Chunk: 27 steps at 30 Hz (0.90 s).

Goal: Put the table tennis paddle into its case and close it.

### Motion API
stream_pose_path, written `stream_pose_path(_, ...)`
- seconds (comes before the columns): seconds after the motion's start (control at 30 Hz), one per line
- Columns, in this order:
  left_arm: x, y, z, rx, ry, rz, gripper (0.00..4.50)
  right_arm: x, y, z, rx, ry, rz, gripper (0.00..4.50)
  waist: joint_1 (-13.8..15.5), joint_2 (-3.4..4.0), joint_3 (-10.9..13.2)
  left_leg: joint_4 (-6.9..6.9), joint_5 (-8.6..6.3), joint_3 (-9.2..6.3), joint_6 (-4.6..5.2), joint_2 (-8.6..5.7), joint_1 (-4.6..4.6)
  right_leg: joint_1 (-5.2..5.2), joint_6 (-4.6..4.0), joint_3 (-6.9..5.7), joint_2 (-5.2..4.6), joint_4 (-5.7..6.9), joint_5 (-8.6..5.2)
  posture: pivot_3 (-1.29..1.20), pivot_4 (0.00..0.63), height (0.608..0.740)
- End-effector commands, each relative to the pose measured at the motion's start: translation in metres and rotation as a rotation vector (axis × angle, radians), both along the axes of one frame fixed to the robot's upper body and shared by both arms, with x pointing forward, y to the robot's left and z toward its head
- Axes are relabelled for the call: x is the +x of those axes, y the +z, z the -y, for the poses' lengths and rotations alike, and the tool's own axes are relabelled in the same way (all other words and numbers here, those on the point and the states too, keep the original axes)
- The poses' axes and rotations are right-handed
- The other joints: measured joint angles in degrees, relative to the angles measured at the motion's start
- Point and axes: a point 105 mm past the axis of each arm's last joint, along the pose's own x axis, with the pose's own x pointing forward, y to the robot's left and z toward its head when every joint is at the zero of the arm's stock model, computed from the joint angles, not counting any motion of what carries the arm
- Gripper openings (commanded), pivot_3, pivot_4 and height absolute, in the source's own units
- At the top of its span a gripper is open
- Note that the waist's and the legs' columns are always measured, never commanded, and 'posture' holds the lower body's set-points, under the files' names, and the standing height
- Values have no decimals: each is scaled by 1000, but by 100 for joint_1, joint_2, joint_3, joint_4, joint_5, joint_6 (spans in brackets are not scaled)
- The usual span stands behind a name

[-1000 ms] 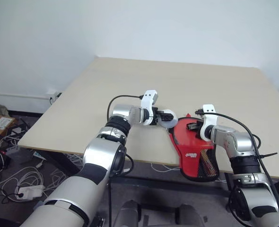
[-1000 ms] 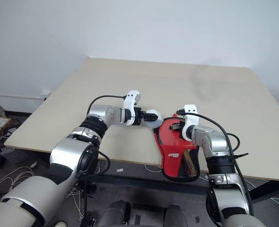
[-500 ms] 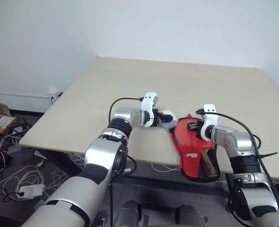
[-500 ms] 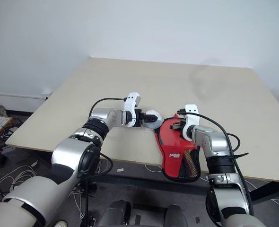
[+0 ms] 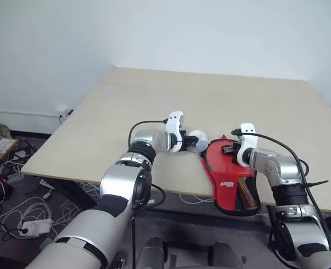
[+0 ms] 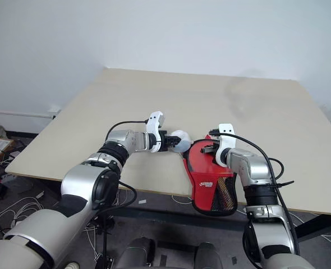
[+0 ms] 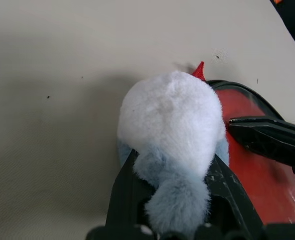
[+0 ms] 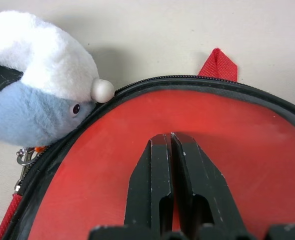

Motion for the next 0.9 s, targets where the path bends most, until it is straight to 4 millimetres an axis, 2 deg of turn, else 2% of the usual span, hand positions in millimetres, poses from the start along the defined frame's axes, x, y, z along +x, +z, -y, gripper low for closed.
stream_pose_path(0.03,5,8,-1,8,30,15,683,-9,-13,-13,-8,50,-67,158,-2,0,0,0,0,0,0,0,0,0,0,0,0,0,0,0,0,688)
stream_pose_path(0.27,20,30,-4,9,96,97,683,-24,-23,-26,11,100,-127,158,-3,-1,0,-2,0,-1,0,0,1,-1,-1,-2,0,3,1,0,0,688)
stream_pose_path(0.47,28,40,-7,46,125,156,683,-31,-30,-35,17,110,-142,158,-16,-2,-1,-8,0,-1,0,1,1,-5,-1,-3,0,2,1,0,0,688)
stream_pose_path(0.9,38,64,-7,60,160,243,683,-38,-40,-36,-6,104,-162,158,-51,-5,-3,-19,-1,-2,-1,3,0,-6,-1,-12,-1,-8,1,0,0,688)
